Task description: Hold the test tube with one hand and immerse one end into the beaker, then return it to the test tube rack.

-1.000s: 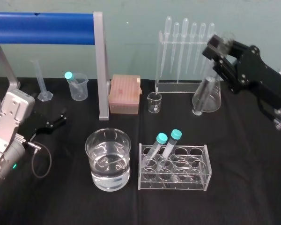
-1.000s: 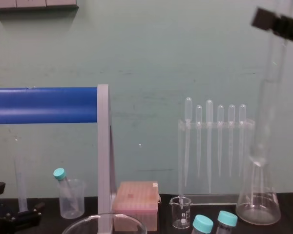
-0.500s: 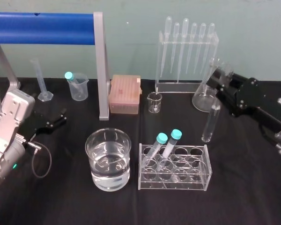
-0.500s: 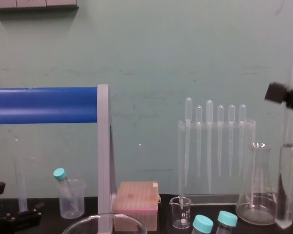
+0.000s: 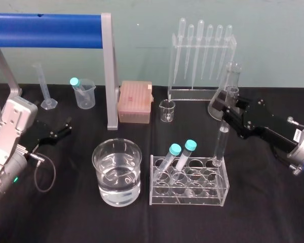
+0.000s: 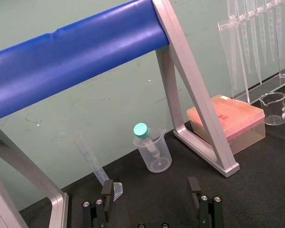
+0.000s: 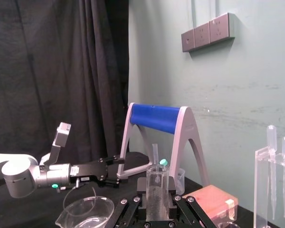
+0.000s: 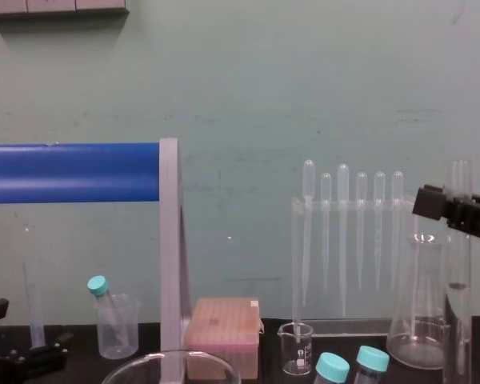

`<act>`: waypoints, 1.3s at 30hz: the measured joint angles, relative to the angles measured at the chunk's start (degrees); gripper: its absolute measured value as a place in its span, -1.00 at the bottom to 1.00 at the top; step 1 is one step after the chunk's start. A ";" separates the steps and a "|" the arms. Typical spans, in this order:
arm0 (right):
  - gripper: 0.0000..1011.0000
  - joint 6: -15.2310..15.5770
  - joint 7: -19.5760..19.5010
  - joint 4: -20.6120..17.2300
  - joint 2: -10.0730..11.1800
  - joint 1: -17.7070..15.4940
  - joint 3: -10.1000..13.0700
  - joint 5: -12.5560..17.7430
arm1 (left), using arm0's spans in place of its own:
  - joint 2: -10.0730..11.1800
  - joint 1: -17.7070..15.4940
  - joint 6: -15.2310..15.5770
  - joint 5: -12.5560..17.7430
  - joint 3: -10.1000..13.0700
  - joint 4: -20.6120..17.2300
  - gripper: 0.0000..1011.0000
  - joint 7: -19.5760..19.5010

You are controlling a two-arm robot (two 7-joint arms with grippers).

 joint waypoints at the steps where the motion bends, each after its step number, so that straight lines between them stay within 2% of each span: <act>1: -0.55 0.00 0.03 0.09 -0.04 0.02 -0.05 -0.05 | 0.00 0.00 0.00 0.00 0.00 0.00 0.98 0.00; 9: -0.55 -0.38 0.94 2.26 -1.05 0.87 -0.72 -0.40 | 0.00 0.00 0.00 0.00 0.00 0.00 0.98 0.00; 23: -0.55 -1.00 3.27 7.69 -3.35 4.28 -2.62 -1.44 | 0.00 0.00 0.00 0.00 0.00 0.00 0.98 0.00; 34: -0.55 0.54 3.48 9.09 -3.15 4.93 -3.88 -2.29 | 0.00 0.00 0.00 0.00 0.00 0.00 0.98 0.00; 39: -0.55 0.23 3.74 10.10 -3.28 5.01 -4.13 -2.52 | 0.00 0.00 0.00 0.00 0.00 0.00 0.98 0.00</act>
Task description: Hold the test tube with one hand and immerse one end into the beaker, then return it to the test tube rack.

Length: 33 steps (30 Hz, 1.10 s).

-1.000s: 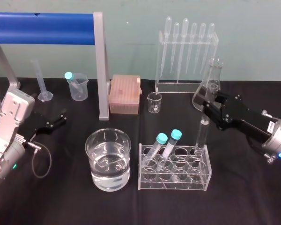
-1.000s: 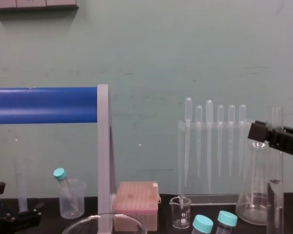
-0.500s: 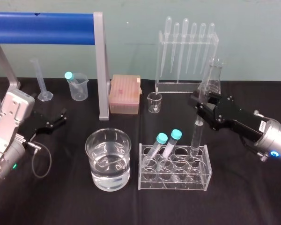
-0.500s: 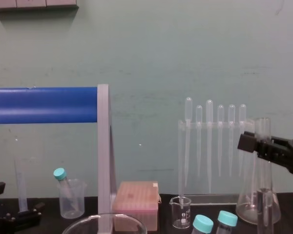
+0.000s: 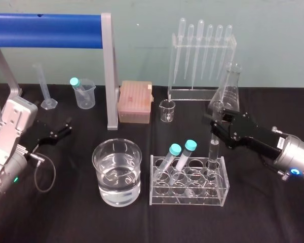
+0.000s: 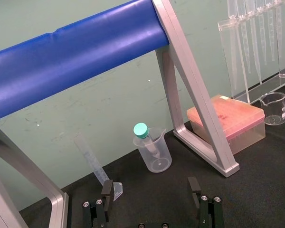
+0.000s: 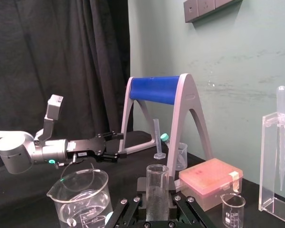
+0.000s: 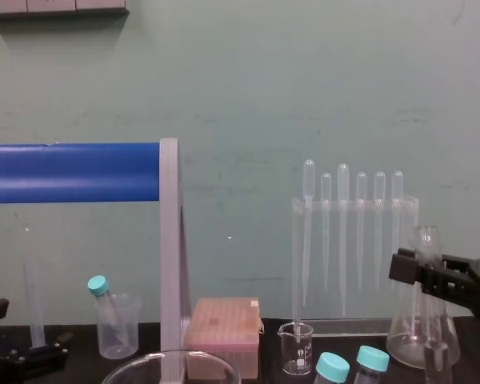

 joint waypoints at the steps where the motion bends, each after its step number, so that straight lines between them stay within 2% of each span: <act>1: -0.55 -0.31 0.28 0.55 -0.17 0.11 -0.07 -0.05 | 0.00 0.00 0.00 0.00 0.00 0.00 0.98 0.00; 10: -0.55 -1.36 1.79 3.54 -1.18 0.79 -0.65 -0.28 | 0.00 0.00 0.00 0.00 0.00 0.00 0.98 0.00; 31: -0.55 -1.27 1.71 3.60 -1.13 0.74 -0.71 -0.57 | 0.00 0.00 0.00 0.00 0.00 0.00 0.98 0.00; 33: -0.50 -1.27 1.71 3.59 -1.13 0.74 -0.70 -0.55 | 0.00 0.00 0.00 0.00 0.00 0.00 0.98 0.00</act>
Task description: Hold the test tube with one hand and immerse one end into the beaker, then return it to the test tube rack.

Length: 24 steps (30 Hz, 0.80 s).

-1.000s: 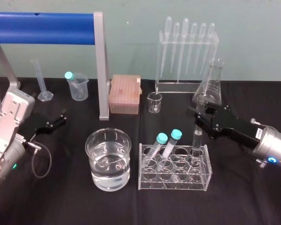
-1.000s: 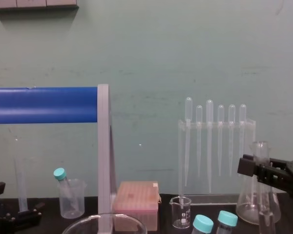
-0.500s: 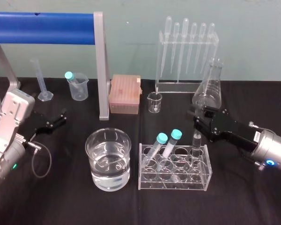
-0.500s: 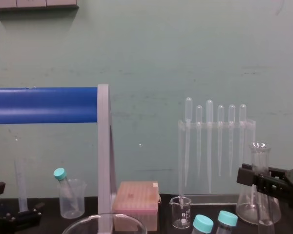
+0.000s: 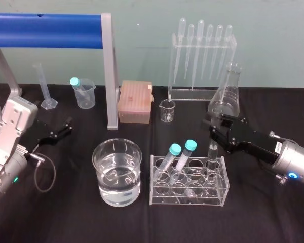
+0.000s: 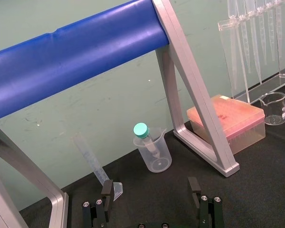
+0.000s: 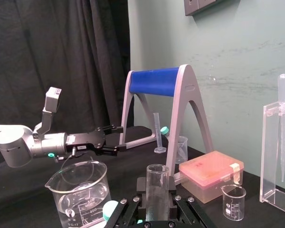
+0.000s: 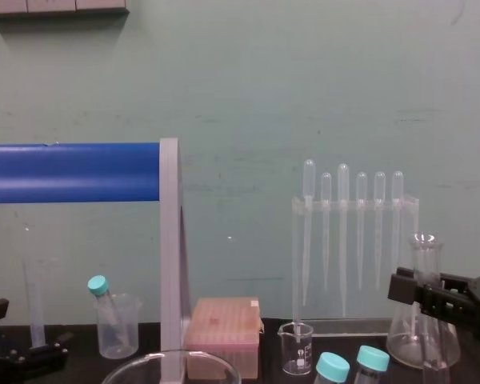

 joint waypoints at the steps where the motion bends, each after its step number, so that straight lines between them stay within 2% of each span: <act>1: -0.48 0.00 0.00 0.00 0.00 0.00 0.00 0.00 | 0.00 0.00 0.00 0.00 0.00 0.00 0.98 0.00; 5: -0.17 0.00 -0.01 -0.02 0.00 0.00 0.02 0.02 | 0.00 0.00 0.00 0.00 0.00 0.00 0.98 0.00; 7: -0.09 0.00 -0.01 -0.03 0.00 0.00 0.03 0.04 | 0.00 0.00 0.00 0.00 0.00 0.00 0.98 0.00; 8: 0.02 -0.01 -0.02 -0.04 0.00 0.00 0.03 0.05 | 0.00 0.00 0.00 0.00 0.00 0.00 0.98 0.00; 11: 0.16 -0.01 -0.03 -0.05 0.00 0.00 0.03 0.06 | 0.00 0.00 0.00 0.00 0.00 0.00 0.98 0.00; 12: 0.28 -0.01 -0.03 -0.05 0.00 0.00 0.03 0.06 | 0.00 0.00 0.00 0.00 0.00 0.00 0.98 0.00; 15: 0.48 -0.01 -0.03 -0.05 0.00 0.00 0.03 0.09 | 0.00 0.00 0.00 0.00 0.00 0.00 0.98 0.00; 21: 0.77 -0.01 -0.03 -0.05 0.00 0.00 0.04 0.11 | 0.00 0.00 0.00 0.00 0.00 0.00 0.98 0.00; 23: 0.92 -0.01 -0.03 -0.05 0.00 0.00 0.04 0.11 | 0.00 0.00 0.00 0.00 0.00 0.00 0.98 0.00; 24: 0.92 -0.01 -0.03 -0.05 0.00 0.00 0.04 0.11 | -0.01 0.00 0.00 0.00 0.00 0.00 0.98 0.00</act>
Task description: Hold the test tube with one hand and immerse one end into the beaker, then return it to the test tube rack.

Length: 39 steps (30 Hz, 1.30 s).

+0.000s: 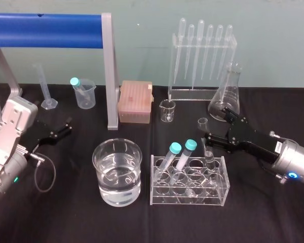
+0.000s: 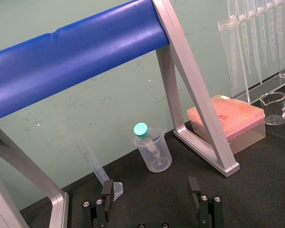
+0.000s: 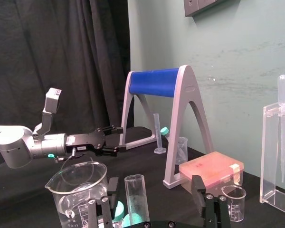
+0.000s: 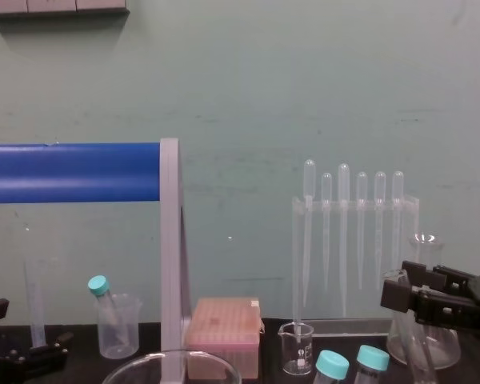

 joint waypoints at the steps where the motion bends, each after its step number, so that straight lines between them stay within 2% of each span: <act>1: 0.97 0.00 0.00 0.00 0.00 0.00 0.00 0.00 | 0.00 0.00 0.00 0.00 0.00 0.00 0.98 0.00; 11: 0.98 0.00 0.00 0.00 0.00 0.00 0.00 -0.01 | 0.00 0.00 0.00 0.00 0.00 0.00 0.98 0.00; 15: 0.98 -2.31 0.01 -1.68 -0.19 -0.04 1.20 0.20 | 0.00 0.00 0.00 0.00 0.00 0.00 0.98 0.00; 19: 0.98 -7.66 -1.98 -5.92 -0.18 -0.53 4.54 -0.32 | 0.00 0.00 0.00 0.00 0.00 0.00 0.98 0.00; 20: 0.98 -9.79 -3.61 -7.59 -0.08 -0.82 6.14 -1.23 | 0.00 0.00 0.00 0.00 0.00 0.00 0.98 0.00; 23: 0.98 -11.94 -7.32 -9.83 0.17 -1.44 8.43 -3.44 | 0.00 0.00 0.00 0.00 0.00 0.00 0.98 0.00; 25: 0.98 -12.17 -12.18 -11.34 0.73 -2.17 10.17 -6.77 | 0.00 0.00 0.00 0.00 0.00 0.00 0.98 0.00; 26: 0.98 -11.72 -13.91 -11.70 0.92 -2.47 10.65 -7.92 | 0.00 0.00 0.00 0.00 0.00 0.00 0.98 0.00; 28: 0.98 -8.06 -19.52 -11.83 1.30 -3.49 11.47 -11.25 | 0.00 0.00 0.00 0.00 0.00 0.00 0.98 0.00; 29: 0.98 -7.11 -20.42 -11.56 1.30 -3.67 11.48 -11.77 | 0.00 0.00 0.00 0.00 0.00 0.00 0.98 0.00; 33: 0.98 -3.23 -23.13 -10.19 0.85 -4.33 11.10 -13.31 | 0.00 0.00 0.00 0.00 0.00 0.00 0.98 0.00; 36: 0.98 0.95 -24.57 -7.77 -0.23 -4.91 10.00 -14.11 | 0.00 0.00 0.00 0.00 0.00 0.00 0.98 0.00; 39: 0.98 2.57 -24.60 -6.17 -1.09 -5.12 9.56 -14.08 | 0.00 0.00 0.00 0.00 0.00 0.00 0.98 0.00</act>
